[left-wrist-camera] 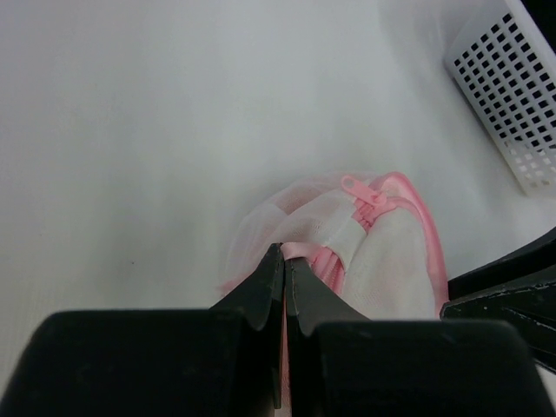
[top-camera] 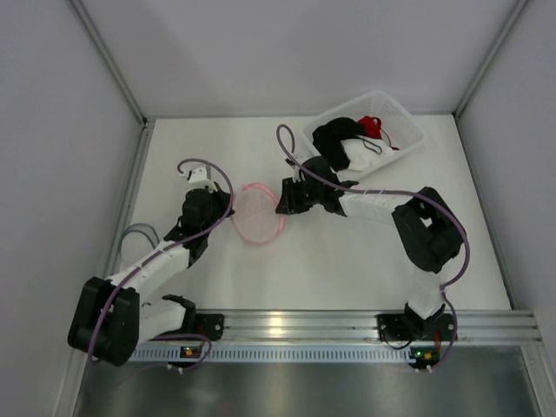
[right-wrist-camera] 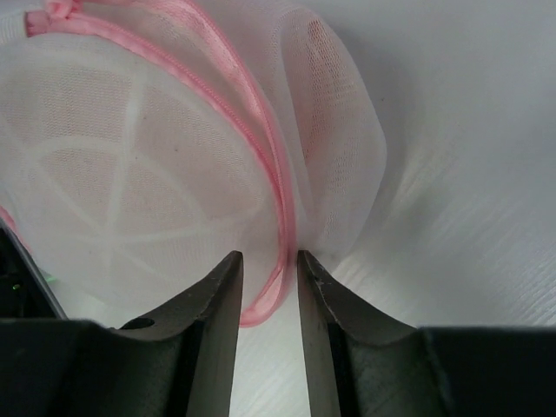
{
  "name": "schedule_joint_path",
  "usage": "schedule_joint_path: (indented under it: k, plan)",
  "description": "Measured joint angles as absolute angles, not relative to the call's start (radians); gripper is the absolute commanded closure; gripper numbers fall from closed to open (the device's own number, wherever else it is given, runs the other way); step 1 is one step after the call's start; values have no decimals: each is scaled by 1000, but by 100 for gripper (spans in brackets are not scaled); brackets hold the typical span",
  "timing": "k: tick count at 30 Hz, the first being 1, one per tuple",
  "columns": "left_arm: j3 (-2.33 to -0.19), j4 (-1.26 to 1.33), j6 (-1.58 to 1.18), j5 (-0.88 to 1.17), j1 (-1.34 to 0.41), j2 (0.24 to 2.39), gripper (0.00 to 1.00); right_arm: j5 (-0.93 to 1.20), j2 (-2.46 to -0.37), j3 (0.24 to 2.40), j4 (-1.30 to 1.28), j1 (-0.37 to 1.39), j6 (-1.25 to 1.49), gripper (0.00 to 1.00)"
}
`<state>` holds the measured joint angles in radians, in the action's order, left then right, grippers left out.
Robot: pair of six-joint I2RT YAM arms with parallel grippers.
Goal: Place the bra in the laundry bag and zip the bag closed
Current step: Zip the laundry bag at the center of the board.
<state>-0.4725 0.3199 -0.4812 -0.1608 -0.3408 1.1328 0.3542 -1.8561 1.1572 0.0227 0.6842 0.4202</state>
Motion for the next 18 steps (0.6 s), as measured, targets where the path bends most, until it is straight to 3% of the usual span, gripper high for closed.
schedule_joint_path:
  k: [3,7,14,18]
  plan:
    - [-487,343,-417,-109,-322,1176,100,341,-1869,1157,26,686,415,69]
    - [-551,366,-345,-24,-296,1261,100,312,-1882,1157,28,693,396,100]
    - [-674,411,-305,124,-243,1420,100,274,-1869,1123,64,697,424,100]
    - [-780,413,-322,176,-237,1520,61,241,-1802,1015,93,698,498,100]
